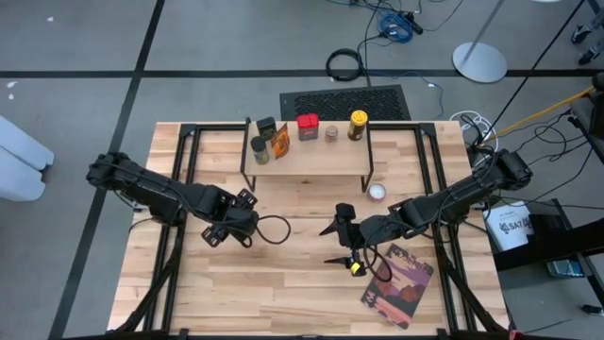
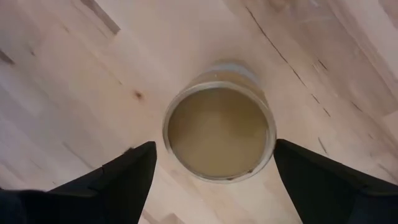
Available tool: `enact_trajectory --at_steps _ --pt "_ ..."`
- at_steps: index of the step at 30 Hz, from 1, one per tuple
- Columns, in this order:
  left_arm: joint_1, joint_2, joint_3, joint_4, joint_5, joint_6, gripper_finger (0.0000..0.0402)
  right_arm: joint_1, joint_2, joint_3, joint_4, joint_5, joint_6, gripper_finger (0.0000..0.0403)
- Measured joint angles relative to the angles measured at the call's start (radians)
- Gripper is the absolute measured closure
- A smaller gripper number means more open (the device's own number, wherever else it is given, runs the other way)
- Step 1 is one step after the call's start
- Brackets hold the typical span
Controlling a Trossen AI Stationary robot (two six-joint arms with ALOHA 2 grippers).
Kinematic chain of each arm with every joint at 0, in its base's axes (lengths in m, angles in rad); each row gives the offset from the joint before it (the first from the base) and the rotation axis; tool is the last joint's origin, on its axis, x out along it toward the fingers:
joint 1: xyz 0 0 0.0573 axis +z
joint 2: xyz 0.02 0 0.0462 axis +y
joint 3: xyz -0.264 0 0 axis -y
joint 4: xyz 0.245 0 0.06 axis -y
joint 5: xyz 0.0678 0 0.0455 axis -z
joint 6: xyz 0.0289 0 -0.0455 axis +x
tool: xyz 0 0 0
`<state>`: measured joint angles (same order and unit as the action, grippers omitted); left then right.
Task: Shelf spices
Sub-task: Put the brown spice bottle on the table
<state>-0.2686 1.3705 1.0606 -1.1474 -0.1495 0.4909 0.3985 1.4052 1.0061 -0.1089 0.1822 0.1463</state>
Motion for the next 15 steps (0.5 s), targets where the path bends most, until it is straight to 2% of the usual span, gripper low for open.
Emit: enact_trajectory --at_steps 15 --pt "0.001 0.000 -0.023 0.059 0.027 0.040 0.0068 0.000 0.000 0.000 0.000 0.000 0.000 0.0065"
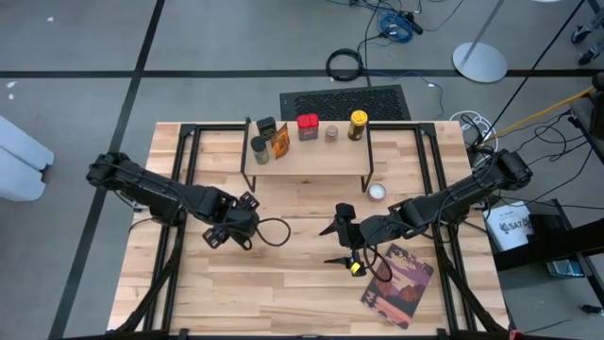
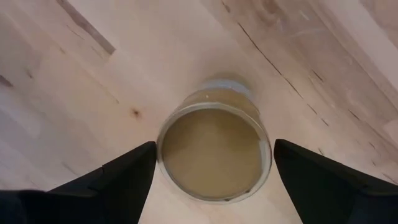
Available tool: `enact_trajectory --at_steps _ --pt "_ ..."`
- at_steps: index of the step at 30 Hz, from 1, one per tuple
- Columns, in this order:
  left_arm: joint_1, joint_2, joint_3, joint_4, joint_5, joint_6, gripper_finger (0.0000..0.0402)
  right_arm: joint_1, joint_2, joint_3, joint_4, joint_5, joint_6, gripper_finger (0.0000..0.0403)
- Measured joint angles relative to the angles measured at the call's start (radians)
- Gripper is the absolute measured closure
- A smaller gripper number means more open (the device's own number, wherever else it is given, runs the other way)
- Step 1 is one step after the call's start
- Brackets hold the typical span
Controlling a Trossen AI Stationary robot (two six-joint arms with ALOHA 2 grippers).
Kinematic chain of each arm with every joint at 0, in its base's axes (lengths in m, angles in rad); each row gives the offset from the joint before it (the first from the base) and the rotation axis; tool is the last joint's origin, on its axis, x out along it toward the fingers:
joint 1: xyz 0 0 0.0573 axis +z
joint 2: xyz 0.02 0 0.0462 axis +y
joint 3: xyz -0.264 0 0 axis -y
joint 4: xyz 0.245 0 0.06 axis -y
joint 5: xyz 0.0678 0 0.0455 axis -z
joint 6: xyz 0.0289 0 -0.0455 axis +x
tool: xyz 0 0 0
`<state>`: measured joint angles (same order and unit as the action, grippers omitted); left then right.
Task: Shelf spices
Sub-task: Put the brown spice bottle on the table
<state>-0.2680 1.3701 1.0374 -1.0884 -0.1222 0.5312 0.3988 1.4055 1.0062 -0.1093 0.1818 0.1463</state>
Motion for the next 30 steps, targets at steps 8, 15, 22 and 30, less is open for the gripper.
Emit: enact_trajectory --at_steps 8,15,22,30 --pt "0.026 0.003 0.000 0.006 0.019 0.025 0.0068 0.000 0.000 0.000 0.000 0.000 0.000 0.0065" --pt "0.052 0.027 0.000 0.012 0.047 0.028 0.0069 0.000 0.000 0.000 0.000 0.000 0.000 0.0065" --pt "0.051 0.065 0.000 0.024 0.049 0.024 0.0083 0.000 0.000 0.000 0.000 0.000 -0.001 0.0065" --pt "0.051 0.068 0.003 -0.008 0.050 -0.051 0.0120 0.000 0.000 0.000 0.000 0.000 -0.004 0.0065"
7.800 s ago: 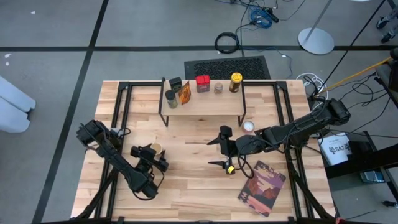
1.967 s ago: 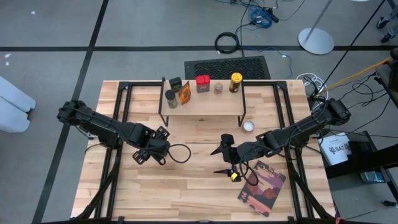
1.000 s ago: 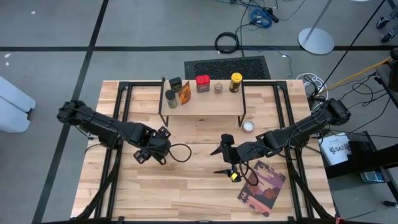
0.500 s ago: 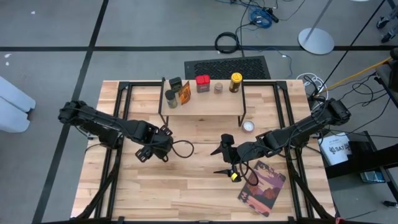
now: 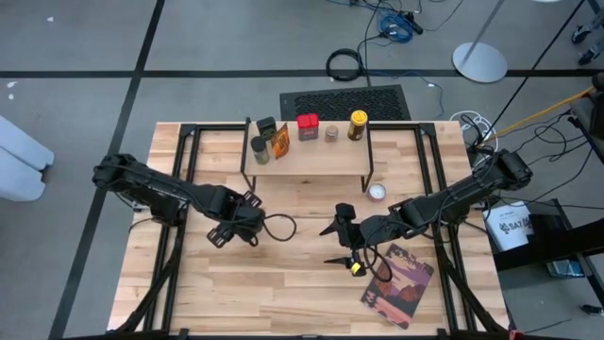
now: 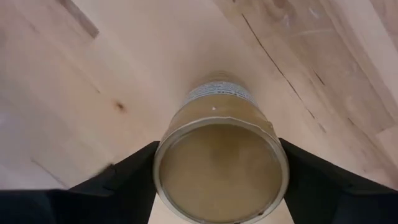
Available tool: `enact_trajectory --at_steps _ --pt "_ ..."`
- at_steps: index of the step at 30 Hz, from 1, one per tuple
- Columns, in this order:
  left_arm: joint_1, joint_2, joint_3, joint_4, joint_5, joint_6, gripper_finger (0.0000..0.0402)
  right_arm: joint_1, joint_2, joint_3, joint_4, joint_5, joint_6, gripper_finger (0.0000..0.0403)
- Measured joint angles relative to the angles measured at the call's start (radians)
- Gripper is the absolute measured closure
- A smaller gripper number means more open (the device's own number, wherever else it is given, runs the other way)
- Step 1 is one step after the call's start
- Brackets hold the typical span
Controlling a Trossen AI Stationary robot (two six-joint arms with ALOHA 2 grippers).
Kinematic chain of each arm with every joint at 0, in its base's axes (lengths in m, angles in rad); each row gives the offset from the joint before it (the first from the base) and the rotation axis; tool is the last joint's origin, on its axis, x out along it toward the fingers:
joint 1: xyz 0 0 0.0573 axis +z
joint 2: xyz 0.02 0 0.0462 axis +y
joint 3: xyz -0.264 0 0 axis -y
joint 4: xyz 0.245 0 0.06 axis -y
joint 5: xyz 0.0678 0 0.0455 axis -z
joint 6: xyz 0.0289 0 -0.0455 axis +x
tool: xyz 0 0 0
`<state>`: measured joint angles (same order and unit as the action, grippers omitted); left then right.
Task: Shelf spices
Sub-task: Put the brown spice bottle on the table
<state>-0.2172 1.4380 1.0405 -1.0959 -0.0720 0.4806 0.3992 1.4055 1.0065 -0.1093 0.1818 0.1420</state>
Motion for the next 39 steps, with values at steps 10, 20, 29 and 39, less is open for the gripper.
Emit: enact_trajectory --at_steps 10,20,29,39 --pt "0.015 0.002 0.048 -0.081 0.019 -0.212 0.0120 0.000 0.000 0.000 0.000 0.000 -0.007 0.0065" --pt "0.059 0.001 0.130 -0.094 0.078 -0.668 0.0120 0.000 0.000 0.000 0.013 0.000 -0.029 0.0065" --pt "0.096 0.001 0.130 -0.110 0.097 -1.123 0.0120 0.000 0.000 0.000 0.032 -0.001 -0.083 0.0065" --pt "0.101 0.001 0.130 -0.284 0.076 -1.588 0.0120 0.038 0.000 0.000 0.030 -0.006 -0.051 0.0065"
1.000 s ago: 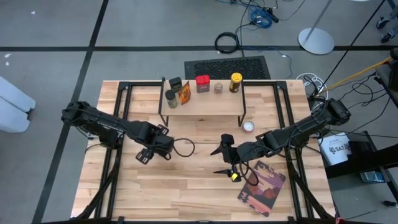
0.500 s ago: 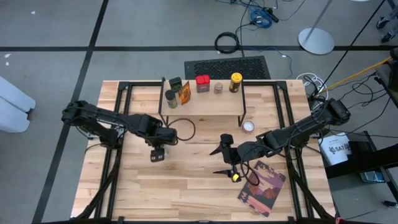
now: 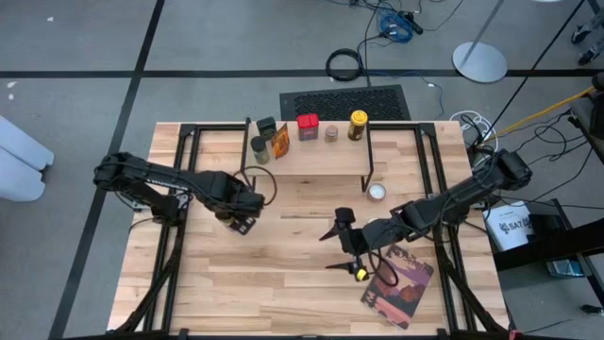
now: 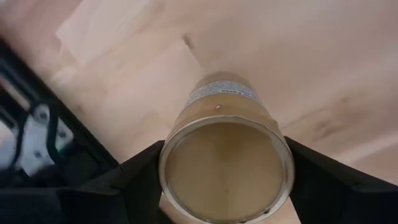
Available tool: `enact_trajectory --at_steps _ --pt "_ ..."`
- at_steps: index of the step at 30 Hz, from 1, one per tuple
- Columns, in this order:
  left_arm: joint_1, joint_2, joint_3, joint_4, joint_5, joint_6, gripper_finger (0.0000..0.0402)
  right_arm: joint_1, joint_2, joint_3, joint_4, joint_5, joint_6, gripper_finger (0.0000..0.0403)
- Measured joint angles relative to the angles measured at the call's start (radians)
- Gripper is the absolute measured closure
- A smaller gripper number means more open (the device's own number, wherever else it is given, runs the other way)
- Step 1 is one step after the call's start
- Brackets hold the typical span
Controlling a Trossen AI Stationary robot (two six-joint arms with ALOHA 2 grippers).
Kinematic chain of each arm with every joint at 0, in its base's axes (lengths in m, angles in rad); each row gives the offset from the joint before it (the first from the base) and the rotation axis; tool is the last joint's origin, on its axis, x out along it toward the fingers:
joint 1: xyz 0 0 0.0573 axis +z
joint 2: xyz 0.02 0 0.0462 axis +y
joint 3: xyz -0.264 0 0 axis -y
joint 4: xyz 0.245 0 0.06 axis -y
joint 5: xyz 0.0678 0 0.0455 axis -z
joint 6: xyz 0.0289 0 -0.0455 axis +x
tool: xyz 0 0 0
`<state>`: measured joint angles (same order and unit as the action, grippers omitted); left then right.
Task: Shelf spices
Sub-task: Put the brown spice bottle on the table
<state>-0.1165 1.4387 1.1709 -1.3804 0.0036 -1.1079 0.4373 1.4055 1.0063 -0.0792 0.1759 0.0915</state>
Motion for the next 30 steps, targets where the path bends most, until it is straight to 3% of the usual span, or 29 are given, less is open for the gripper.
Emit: enact_trajectory --at_steps 9,30 --pt "-0.008 0.000 -0.016 -0.020 -0.045 -0.221 0.0120 0.073 0.000 0.000 -0.001 0.004 0.051 0.0065" --pt "-0.024 -0.049 -0.129 0.004 -0.079 -0.199 0.0120 0.141 0.000 0.000 -0.006 0.015 0.114 0.0065"
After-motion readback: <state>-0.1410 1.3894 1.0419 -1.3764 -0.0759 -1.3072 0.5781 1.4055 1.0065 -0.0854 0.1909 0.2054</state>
